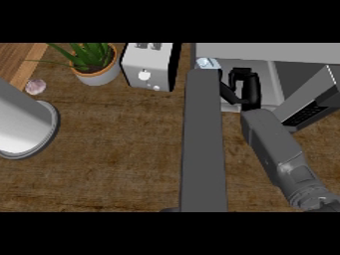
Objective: Pick up the milk, place it into the microwave and close the microwave
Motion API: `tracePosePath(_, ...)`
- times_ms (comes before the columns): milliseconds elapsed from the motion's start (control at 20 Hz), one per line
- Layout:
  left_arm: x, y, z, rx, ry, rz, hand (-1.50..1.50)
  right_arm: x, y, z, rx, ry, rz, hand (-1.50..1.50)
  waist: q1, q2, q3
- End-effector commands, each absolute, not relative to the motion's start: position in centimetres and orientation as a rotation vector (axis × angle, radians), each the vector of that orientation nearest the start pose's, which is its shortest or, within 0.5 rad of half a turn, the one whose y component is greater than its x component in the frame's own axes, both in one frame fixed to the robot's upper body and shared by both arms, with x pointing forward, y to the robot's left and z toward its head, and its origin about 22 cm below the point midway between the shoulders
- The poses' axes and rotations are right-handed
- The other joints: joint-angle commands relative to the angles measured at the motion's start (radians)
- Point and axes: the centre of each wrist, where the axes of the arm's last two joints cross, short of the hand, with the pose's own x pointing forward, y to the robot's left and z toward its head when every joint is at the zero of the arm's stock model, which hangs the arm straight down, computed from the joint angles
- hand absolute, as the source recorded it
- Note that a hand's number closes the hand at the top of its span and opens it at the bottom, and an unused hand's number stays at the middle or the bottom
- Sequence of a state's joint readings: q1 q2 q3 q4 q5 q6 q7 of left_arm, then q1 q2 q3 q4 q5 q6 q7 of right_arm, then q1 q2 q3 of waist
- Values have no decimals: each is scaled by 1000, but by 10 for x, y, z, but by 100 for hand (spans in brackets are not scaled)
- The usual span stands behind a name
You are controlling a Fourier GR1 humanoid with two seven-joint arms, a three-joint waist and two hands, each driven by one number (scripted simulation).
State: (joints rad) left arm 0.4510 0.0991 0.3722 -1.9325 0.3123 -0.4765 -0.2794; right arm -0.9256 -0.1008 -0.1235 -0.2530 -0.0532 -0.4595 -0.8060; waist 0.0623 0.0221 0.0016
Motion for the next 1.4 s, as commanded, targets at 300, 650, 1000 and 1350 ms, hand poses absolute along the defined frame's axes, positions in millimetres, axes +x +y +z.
tracePosePath(300, 117, 357, 29, -23, -1887, 13, -150, 428, -167, 11, -814, -1932, 290, 150, 21, 9, 0)
tracePosePath(650, 122, 360, 21, -29, -1880, 12, -150, 423, -206, 2, -914, -1896, 191, 150, 33, 23, 2)
tracePosePath(1000, 129, 364, 29, -49, -1901, -11, -150, 420, -245, 0, -972, -1810, 153, 150, 58, 37, 4)
tracePosePath(1350, 145, 354, 20, -54, -1885, -3, -150, 420, -257, 3, -1003, -1753, 141, 150, 58, 44, 4)
